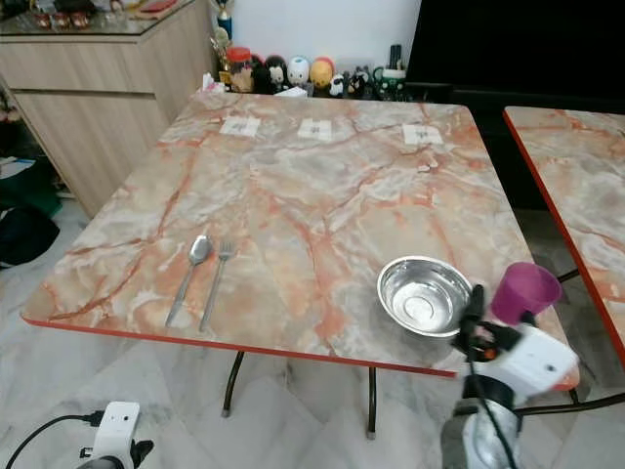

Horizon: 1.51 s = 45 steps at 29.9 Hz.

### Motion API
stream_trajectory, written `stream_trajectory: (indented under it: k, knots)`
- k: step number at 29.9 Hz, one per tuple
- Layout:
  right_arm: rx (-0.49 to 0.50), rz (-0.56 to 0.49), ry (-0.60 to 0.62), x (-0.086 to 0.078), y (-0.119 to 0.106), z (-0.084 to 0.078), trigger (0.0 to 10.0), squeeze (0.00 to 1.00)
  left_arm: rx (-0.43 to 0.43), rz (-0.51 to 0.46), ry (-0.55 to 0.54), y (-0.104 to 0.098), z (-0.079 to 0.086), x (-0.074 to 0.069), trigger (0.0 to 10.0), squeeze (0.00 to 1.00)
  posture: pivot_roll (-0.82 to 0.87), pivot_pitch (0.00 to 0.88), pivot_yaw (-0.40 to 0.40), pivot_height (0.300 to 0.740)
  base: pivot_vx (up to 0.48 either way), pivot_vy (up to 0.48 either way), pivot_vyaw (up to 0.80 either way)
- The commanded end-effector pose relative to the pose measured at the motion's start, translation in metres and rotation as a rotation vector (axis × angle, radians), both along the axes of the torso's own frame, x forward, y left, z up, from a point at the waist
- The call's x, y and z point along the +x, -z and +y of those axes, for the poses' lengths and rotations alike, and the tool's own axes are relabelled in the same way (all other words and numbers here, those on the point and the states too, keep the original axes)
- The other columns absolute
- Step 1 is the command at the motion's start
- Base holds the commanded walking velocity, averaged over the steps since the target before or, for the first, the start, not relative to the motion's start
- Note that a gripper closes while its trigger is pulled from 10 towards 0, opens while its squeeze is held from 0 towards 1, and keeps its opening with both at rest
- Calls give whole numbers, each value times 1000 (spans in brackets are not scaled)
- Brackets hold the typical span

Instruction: Setting the table

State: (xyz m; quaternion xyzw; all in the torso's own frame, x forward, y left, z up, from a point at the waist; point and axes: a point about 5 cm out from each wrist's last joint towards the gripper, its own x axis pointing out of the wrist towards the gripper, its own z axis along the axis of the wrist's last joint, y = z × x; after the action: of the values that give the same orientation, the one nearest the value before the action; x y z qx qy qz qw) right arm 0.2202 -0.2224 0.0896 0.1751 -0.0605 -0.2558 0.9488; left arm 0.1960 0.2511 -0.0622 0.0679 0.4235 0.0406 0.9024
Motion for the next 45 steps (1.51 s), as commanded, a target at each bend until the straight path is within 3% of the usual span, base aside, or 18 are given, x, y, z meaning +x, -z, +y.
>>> stream_trajectory:
  k: [1, 5, 10, 17, 23, 39, 44, 45]
  knots:
    - [149, 16, 39, -3, 10, 9, 10000, 0, 5, 12, 1, 1, 1, -2, 10000, 0, 37, 11, -2, 740, 0, 0, 0]
    - [285, 81, -19, 10, 21, 14, 10000, 0, 6, 11, -3, 1, 1, -2, 10000, 0, 41, 9, -3, 740, 0, 0, 0]
    - [314, 42, -75, 21, 16, 15, 10000, 0, 7, 10, -12, 1, 2, -3, 10000, 0, 50, 8, -8, 740, 0, 0, 0]
    - [353, 56, -82, 24, 19, 16, 10000, 0, 9, 16, -14, 2, 3, -5, 10000, 0, 50, 10, -5, 740, 0, 0, 0]
    - [354, 129, -122, 26, 29, 20, 10000, 0, 10, 20, -12, 2, 3, -5, 10000, 0, 49, 10, -4, 740, 0, 0, 0]
    - [343, 136, -161, 44, 28, 23, 10000, 0, 13, 22, -8, 2, 4, -6, 10000, 0, 54, 12, -4, 740, 0, 0, 0]
    - [334, 206, -159, 44, 38, 23, 9608, 0, 13, 25, -5, 3, 4, -6, 10000, 0, 55, 12, -2, 740, 0, 0, 0]
    - [334, 206, -157, 44, 38, 23, 471, 0, 13, 25, -7, 3, 4, -7, 10000, 0, 55, 11, -3, 740, 0, 0, 0]
